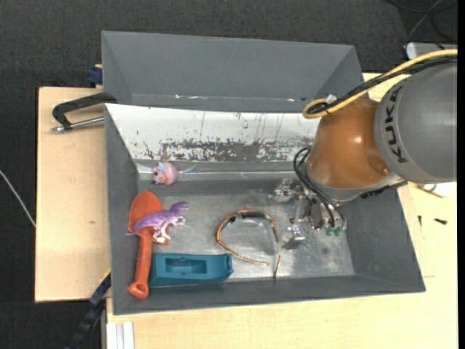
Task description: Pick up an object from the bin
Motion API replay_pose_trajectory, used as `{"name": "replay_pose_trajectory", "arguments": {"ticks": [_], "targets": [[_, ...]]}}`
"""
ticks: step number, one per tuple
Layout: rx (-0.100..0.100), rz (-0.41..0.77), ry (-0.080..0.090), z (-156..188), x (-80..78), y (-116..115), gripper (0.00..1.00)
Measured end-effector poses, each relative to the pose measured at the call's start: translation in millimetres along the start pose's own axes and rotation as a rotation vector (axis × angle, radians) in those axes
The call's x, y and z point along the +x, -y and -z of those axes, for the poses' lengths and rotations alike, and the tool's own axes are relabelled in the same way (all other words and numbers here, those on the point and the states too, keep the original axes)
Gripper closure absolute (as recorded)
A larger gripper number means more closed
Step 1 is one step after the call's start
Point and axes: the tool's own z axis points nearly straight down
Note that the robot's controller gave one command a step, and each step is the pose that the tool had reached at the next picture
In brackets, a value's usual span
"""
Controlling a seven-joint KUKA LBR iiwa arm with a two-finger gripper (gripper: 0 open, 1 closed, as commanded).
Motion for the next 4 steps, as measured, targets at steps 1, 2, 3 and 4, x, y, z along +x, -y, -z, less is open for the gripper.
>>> {"name": "replay_pose_trajectory", "arguments": {"ticks": [1, 2, 3, 4], "targets": [[-0.003, -0.060, -0.008, -27.4, 9.4, -3.7, 0.00], [0.000, -0.059, -0.008, -28.6, -22.3, -24.1, 0.00], [-0.002, -0.121, -0.005, -13.0, -26.4, -56.2, 1.00], [-0.002, -0.121, -0.005, -13.0, -26.5, -56.1, 1.00]]}}
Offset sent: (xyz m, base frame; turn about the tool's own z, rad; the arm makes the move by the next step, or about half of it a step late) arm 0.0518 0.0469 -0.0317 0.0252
